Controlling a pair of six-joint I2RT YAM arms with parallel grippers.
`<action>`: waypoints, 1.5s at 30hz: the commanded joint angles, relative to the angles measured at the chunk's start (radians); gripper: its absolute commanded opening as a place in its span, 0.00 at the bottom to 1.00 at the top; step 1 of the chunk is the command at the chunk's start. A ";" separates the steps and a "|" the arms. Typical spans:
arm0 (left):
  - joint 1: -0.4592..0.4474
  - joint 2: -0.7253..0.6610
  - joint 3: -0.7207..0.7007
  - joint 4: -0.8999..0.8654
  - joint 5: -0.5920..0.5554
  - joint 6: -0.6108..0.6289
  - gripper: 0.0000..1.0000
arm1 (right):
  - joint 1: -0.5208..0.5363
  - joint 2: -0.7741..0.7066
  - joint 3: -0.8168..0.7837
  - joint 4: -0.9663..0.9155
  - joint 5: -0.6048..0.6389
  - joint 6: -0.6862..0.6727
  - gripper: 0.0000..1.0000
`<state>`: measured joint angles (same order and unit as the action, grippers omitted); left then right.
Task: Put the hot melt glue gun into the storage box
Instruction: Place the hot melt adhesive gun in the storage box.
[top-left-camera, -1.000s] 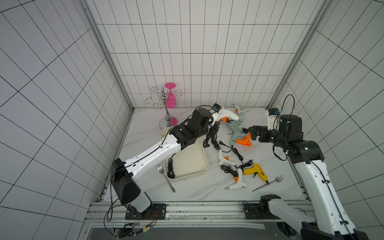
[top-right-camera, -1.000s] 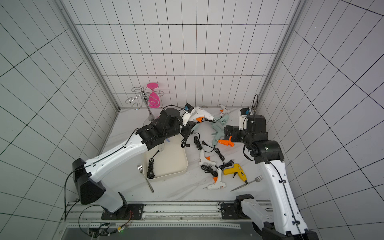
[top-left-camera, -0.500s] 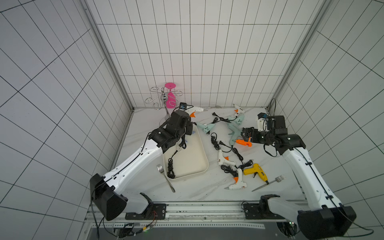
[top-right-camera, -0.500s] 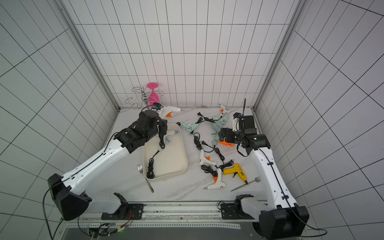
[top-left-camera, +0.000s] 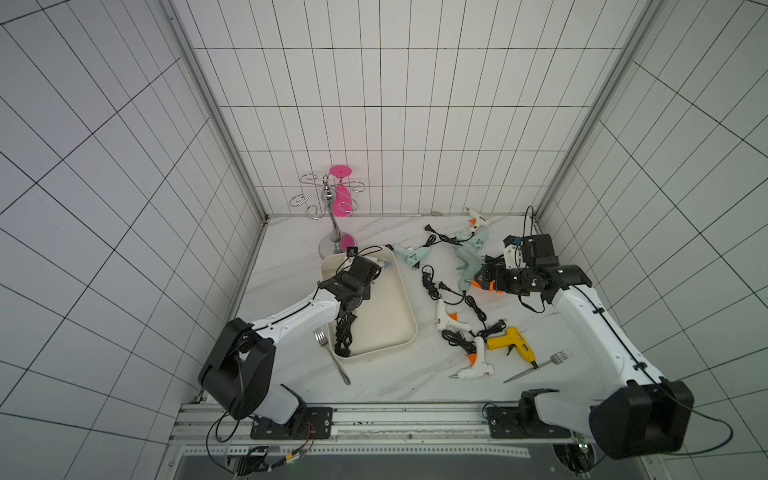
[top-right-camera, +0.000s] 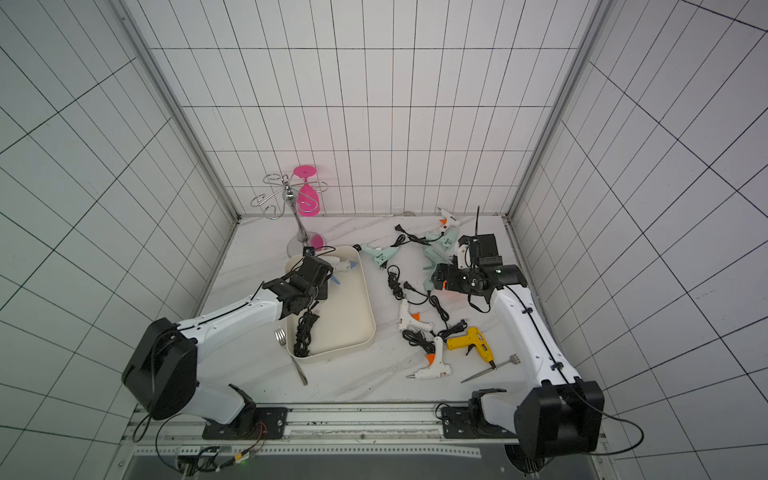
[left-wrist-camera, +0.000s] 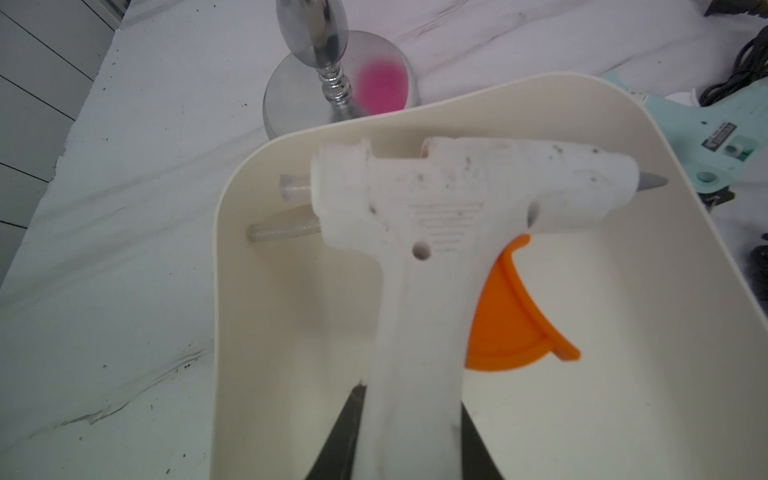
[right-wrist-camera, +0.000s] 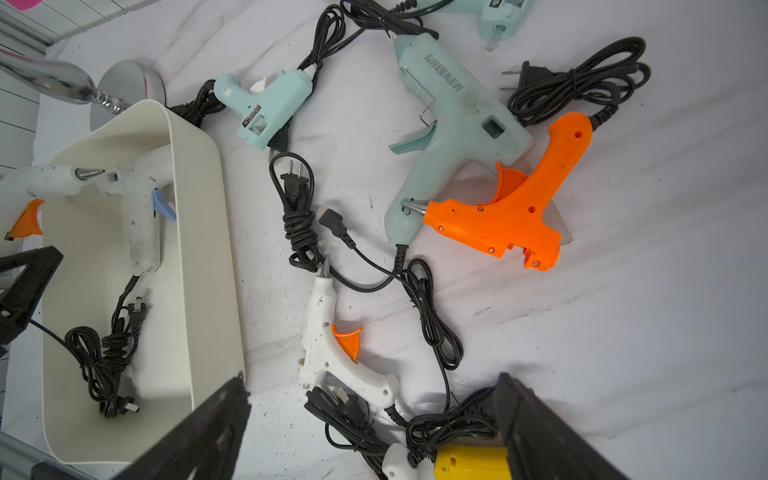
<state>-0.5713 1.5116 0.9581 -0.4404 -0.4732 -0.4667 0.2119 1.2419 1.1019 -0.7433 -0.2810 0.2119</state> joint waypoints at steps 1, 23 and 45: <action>0.023 0.034 -0.030 0.086 -0.023 -0.085 0.00 | 0.010 0.007 -0.041 0.005 -0.012 0.004 0.94; 0.091 0.154 -0.157 0.076 0.078 -0.329 0.57 | 0.041 0.101 -0.053 -0.005 0.036 0.003 0.94; 0.076 -0.076 0.066 -0.065 0.062 -0.029 0.73 | 0.048 0.160 -0.008 -0.036 0.077 0.004 0.91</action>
<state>-0.5343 1.3918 1.0302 -0.5335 -0.4549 -0.5617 0.2462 1.3937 1.0698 -0.7597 -0.2115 0.2146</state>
